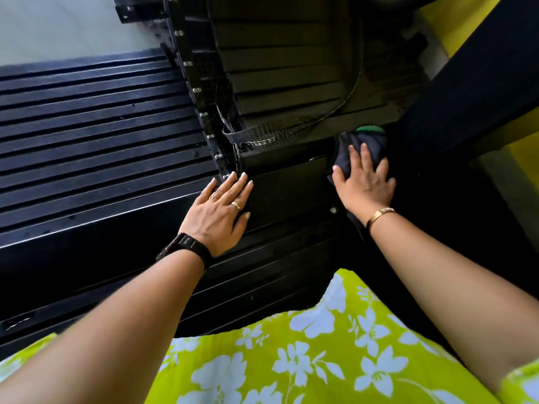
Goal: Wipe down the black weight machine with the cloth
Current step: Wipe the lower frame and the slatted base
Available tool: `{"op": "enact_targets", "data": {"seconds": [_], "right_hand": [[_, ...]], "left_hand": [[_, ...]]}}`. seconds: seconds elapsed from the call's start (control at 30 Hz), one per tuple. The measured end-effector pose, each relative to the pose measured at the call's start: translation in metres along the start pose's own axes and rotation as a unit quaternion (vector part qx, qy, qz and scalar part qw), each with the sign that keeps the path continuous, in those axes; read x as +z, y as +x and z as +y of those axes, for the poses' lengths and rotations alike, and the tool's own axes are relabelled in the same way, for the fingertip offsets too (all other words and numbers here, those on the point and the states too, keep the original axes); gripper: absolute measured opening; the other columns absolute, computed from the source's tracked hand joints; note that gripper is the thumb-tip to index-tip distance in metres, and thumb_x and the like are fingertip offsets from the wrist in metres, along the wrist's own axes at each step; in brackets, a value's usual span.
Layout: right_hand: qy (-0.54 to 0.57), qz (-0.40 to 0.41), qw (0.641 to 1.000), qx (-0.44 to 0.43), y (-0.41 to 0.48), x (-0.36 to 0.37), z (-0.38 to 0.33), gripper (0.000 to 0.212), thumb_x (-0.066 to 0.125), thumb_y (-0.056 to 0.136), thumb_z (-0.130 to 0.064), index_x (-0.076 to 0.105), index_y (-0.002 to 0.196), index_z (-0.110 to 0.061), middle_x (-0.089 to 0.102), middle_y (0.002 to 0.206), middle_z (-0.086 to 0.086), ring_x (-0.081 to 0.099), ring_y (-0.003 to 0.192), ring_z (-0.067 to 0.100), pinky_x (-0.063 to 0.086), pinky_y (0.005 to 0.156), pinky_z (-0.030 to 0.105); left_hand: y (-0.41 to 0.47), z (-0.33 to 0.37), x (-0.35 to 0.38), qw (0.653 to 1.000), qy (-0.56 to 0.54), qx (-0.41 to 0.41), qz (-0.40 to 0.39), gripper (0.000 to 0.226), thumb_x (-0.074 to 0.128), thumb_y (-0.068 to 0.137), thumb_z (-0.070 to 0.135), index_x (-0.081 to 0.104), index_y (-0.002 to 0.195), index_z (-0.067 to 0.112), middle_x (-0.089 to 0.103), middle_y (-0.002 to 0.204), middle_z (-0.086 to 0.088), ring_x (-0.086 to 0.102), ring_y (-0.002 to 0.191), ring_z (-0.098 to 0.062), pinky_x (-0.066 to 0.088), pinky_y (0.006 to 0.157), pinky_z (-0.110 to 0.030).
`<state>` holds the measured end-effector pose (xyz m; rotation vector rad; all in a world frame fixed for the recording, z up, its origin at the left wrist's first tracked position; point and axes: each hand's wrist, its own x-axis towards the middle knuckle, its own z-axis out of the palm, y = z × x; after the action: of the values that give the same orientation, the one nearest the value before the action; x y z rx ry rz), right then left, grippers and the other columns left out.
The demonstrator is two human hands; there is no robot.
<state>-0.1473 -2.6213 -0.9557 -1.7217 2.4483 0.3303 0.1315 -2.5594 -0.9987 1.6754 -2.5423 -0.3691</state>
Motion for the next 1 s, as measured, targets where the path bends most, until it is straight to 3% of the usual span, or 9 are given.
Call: {"op": "enact_targets", "data": {"seconds": [0.1, 0.23, 0.37, 0.43, 0.57, 0.67, 0.77, 0.9, 1.0], "right_hand": [[0.017, 0.020, 0.999, 0.039, -0.037, 0.013, -0.020, 0.067, 0.033, 0.097, -0.053, 0.017, 0.154, -0.023, 0.010, 0.162, 0.002, 0.024, 0.136, 0.039, 0.029, 0.105, 0.054], [-0.030, 0.034, 0.997, -0.066, -0.056, 0.017, -0.038, 0.071, 0.034, 0.094, -0.058, 0.017, 0.153, -0.023, 0.018, 0.158, 0.001, 0.029, 0.127, 0.039, 0.032, 0.097, 0.057], [-0.012, -0.011, 0.996, -0.089, -0.012, 0.007, -0.017, 0.071, 0.034, 0.091, -0.066, 0.011, 0.152, -0.038, 0.005, 0.161, -0.006, -0.001, 0.144, 0.042, 0.016, 0.103, 0.073], [0.014, -0.025, 0.999, -0.042, 0.004, 0.004, 0.000, 0.071, 0.032, 0.091, -0.067, 0.010, 0.152, -0.039, -0.001, 0.162, -0.008, -0.009, 0.146, 0.038, 0.016, 0.106, 0.069], [0.026, 0.024, 0.999, 0.036, -0.008, 0.008, 0.013, 0.070, 0.032, 0.093, -0.063, 0.018, 0.153, -0.030, 0.008, 0.162, -0.006, 0.016, 0.141, 0.033, 0.030, 0.103, 0.052], [0.049, 0.041, 0.994, 0.093, -0.042, 0.016, -0.013, 0.069, 0.035, 0.094, -0.056, 0.023, 0.152, -0.022, 0.016, 0.160, 0.001, 0.029, 0.129, 0.035, 0.033, 0.097, 0.049], [0.005, 0.032, 0.999, 0.005, -0.069, 0.020, -0.042, 0.070, 0.036, 0.094, -0.055, 0.018, 0.153, -0.021, 0.013, 0.160, 0.001, 0.028, 0.129, 0.036, 0.035, 0.095, 0.049], [-0.033, 0.005, 0.989, -0.143, -0.056, 0.011, -0.053, 0.072, 0.034, 0.092, -0.063, 0.011, 0.153, -0.033, 0.005, 0.162, -0.006, 0.019, 0.136, 0.037, 0.029, 0.101, 0.053], [-0.011, -0.022, 0.993, -0.119, -0.017, 0.003, -0.038, 0.071, 0.034, 0.089, -0.068, 0.013, 0.151, -0.041, 0.002, 0.162, -0.010, 0.012, 0.142, 0.038, 0.023, 0.107, 0.056]], "left_hand": [[0.001, -0.001, 0.000, 1.000, 0.002, 0.000, 0.006, 0.065, 0.019, 0.093, 0.045, 0.030, 0.151, 0.018, 0.025, 0.158, -0.002, 0.015, 0.147, -0.018, 0.012, 0.120, -0.040], [0.000, 0.000, 0.001, 1.000, -0.002, 0.000, 0.011, 0.065, 0.018, 0.093, 0.046, 0.027, 0.151, 0.019, 0.020, 0.157, -0.001, 0.010, 0.146, -0.016, 0.009, 0.120, -0.039], [0.000, 0.001, 0.002, 1.000, -0.001, 0.001, 0.006, 0.066, 0.017, 0.093, 0.046, 0.026, 0.152, 0.018, 0.021, 0.158, -0.001, 0.010, 0.146, -0.016, 0.010, 0.120, -0.039], [0.000, 0.000, 0.002, 1.000, -0.003, -0.001, 0.007, 0.065, 0.018, 0.093, 0.046, 0.026, 0.152, 0.018, 0.022, 0.158, -0.002, 0.011, 0.146, -0.016, 0.012, 0.121, -0.040], [0.000, 0.000, 0.001, 1.000, 0.001, -0.001, 0.006, 0.065, 0.021, 0.093, 0.044, 0.030, 0.151, 0.017, 0.026, 0.157, -0.003, 0.016, 0.146, -0.017, 0.016, 0.120, -0.041], [0.000, 0.001, -0.001, 1.000, 0.000, 0.001, 0.005, 0.064, 0.022, 0.093, 0.044, 0.033, 0.150, 0.016, 0.029, 0.157, -0.004, 0.020, 0.146, -0.019, 0.017, 0.120, -0.042], [0.000, 0.000, -0.001, 1.000, -0.003, 0.001, 0.008, 0.064, 0.022, 0.093, 0.044, 0.034, 0.150, 0.016, 0.029, 0.156, -0.004, 0.020, 0.146, -0.019, 0.017, 0.119, -0.041], [0.001, 0.000, -0.001, 1.000, -0.002, 0.000, 0.008, 0.065, 0.022, 0.093, 0.044, 0.033, 0.150, 0.016, 0.029, 0.157, -0.004, 0.019, 0.146, -0.019, 0.018, 0.119, -0.042], [0.000, 0.000, -0.001, 1.000, -0.003, -0.001, 0.002, 0.065, 0.021, 0.093, 0.045, 0.030, 0.151, 0.016, 0.025, 0.157, -0.004, 0.016, 0.146, -0.018, 0.016, 0.120, -0.042]]}}
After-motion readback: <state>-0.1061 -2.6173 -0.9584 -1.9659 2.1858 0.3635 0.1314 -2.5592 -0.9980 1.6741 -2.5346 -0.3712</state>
